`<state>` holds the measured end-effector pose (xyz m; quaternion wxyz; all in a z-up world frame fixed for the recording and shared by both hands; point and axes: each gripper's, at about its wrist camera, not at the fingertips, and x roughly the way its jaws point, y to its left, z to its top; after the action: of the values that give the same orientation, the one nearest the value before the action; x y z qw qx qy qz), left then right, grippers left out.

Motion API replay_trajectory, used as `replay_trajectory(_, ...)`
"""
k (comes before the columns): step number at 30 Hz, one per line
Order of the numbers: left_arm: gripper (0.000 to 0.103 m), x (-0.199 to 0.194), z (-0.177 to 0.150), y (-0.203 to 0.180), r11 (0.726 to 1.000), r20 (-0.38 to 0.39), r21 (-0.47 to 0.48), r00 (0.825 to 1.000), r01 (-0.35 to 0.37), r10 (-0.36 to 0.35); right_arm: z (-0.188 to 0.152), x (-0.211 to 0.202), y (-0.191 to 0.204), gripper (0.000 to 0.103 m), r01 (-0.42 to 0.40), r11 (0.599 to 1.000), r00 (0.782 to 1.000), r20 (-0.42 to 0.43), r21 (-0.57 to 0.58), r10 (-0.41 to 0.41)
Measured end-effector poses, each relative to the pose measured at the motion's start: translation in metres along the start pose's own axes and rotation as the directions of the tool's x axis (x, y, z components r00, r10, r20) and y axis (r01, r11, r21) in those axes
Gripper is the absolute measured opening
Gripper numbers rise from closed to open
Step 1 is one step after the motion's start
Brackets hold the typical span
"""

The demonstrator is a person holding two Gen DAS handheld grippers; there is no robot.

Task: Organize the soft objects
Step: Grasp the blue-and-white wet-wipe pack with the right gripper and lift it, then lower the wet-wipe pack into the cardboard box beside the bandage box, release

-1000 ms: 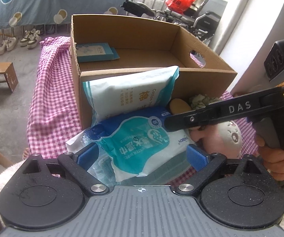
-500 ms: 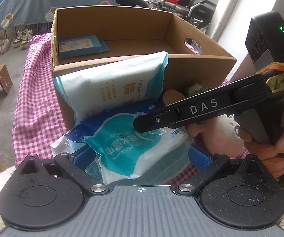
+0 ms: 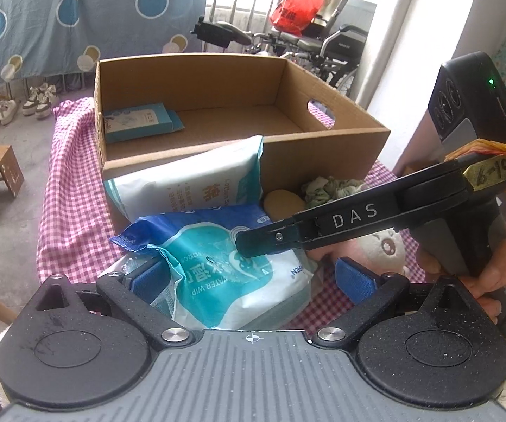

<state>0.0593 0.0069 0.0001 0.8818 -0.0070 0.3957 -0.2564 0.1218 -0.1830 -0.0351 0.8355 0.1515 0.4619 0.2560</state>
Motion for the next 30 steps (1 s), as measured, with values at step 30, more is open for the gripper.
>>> replay_trajectory(30,0.1,0.044,0.142,0.01,0.983,0.155,0.16,0.986,-0.089,0.064,0.179,0.02,-0.067,0.038,-0.027,1.0,0.997,0.072,-0.016,0.028)
